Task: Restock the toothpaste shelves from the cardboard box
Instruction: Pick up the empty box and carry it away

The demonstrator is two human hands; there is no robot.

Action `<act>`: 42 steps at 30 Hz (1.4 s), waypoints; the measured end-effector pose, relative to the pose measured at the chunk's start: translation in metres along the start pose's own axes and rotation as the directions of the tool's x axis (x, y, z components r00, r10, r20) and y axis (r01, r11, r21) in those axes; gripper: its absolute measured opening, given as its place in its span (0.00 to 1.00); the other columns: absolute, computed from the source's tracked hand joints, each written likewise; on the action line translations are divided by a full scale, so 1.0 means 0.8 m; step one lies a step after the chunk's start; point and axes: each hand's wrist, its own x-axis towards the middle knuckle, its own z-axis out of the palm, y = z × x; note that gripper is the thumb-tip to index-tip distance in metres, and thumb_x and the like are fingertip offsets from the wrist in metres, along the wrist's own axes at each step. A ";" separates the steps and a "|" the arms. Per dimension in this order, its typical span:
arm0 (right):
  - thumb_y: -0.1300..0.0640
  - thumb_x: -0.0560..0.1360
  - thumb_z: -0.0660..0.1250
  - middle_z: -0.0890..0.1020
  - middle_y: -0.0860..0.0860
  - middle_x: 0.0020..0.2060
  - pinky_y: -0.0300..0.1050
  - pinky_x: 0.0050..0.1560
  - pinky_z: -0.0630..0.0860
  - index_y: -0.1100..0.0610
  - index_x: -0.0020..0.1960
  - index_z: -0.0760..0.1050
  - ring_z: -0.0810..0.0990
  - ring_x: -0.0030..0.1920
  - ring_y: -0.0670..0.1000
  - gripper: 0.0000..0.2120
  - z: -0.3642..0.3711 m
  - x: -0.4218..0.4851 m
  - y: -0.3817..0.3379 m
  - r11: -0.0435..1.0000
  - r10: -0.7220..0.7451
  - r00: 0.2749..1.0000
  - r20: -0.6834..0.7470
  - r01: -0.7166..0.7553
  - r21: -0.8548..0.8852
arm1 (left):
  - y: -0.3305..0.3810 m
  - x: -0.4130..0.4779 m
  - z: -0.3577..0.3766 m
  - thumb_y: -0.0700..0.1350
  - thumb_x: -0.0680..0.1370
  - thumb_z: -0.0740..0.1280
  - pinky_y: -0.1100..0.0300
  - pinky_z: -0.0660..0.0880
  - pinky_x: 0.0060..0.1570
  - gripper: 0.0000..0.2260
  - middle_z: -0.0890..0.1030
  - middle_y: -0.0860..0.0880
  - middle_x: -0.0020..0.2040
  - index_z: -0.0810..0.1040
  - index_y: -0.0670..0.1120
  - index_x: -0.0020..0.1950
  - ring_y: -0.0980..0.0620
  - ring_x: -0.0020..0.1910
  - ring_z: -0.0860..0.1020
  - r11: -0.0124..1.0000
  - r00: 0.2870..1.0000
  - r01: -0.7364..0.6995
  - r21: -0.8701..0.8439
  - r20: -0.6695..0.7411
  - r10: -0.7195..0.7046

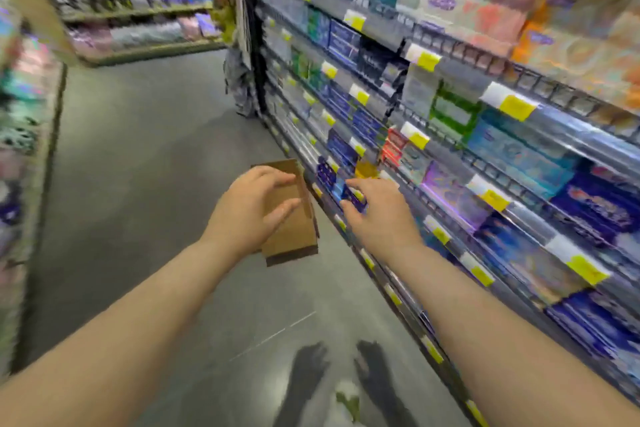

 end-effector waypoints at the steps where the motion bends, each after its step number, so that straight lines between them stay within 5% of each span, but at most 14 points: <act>1: 0.54 0.75 0.66 0.80 0.54 0.56 0.50 0.61 0.68 0.57 0.62 0.76 0.74 0.60 0.57 0.17 0.013 0.020 -0.004 1.000 -0.011 1.000 0.022 0.010 0.009 | -0.019 0.009 -0.001 0.52 0.74 0.69 0.61 0.70 0.53 0.16 0.78 0.50 0.54 0.79 0.47 0.59 0.53 0.51 0.75 1.000 1.000 0.027 0.005 -0.005 -0.027; 16: 0.49 0.77 0.62 0.76 0.49 0.62 0.46 0.64 0.66 0.52 0.68 0.70 0.68 0.66 0.50 0.20 0.193 0.353 0.003 0.996 -0.094 0.953 0.288 0.088 0.035 | -0.261 0.218 0.010 0.55 0.74 0.68 0.65 0.67 0.49 0.17 0.72 0.59 0.52 0.76 0.53 0.61 0.59 0.50 0.72 0.950 0.949 0.311 -0.001 -0.041 -0.311; 21: 0.50 0.77 0.63 0.77 0.51 0.61 0.46 0.65 0.64 0.54 0.67 0.71 0.69 0.65 0.53 0.20 0.280 0.447 0.017 0.999 -0.018 0.948 0.319 0.028 -0.030 | -0.373 0.292 0.043 0.54 0.74 0.69 0.69 0.65 0.47 0.17 0.72 0.58 0.50 0.77 0.52 0.61 0.59 0.47 0.71 0.943 0.943 0.333 -0.025 0.031 -0.332; 26: 0.52 0.76 0.64 0.77 0.54 0.60 0.49 0.65 0.66 0.55 0.67 0.71 0.71 0.64 0.56 0.20 0.374 0.523 0.049 0.990 0.135 0.915 0.381 -0.115 -0.075 | -0.488 0.375 0.097 0.54 0.74 0.69 0.62 0.69 0.51 0.17 0.76 0.53 0.52 0.77 0.50 0.61 0.55 0.49 0.73 0.938 0.925 0.347 -0.014 0.173 -0.339; 35: 0.52 0.75 0.65 0.78 0.53 0.59 0.47 0.62 0.68 0.54 0.65 0.73 0.72 0.62 0.54 0.19 0.558 0.537 0.213 0.941 0.334 0.841 0.426 -0.321 -0.104 | -0.625 0.373 0.298 0.53 0.75 0.68 0.63 0.69 0.50 0.17 0.77 0.50 0.50 0.79 0.48 0.61 0.52 0.45 0.73 0.816 0.795 0.577 -0.029 0.250 -0.553; 42: 0.51 0.77 0.63 0.70 0.52 0.69 0.50 0.69 0.66 0.53 0.73 0.63 0.67 0.69 0.54 0.25 0.761 0.489 0.373 0.921 0.376 0.787 0.488 -0.377 -0.102 | -0.728 0.291 0.539 0.45 0.76 0.68 0.59 0.69 0.53 0.19 0.78 0.40 0.57 0.73 0.47 0.68 0.42 0.56 0.76 0.684 0.652 0.729 0.029 0.275 -0.707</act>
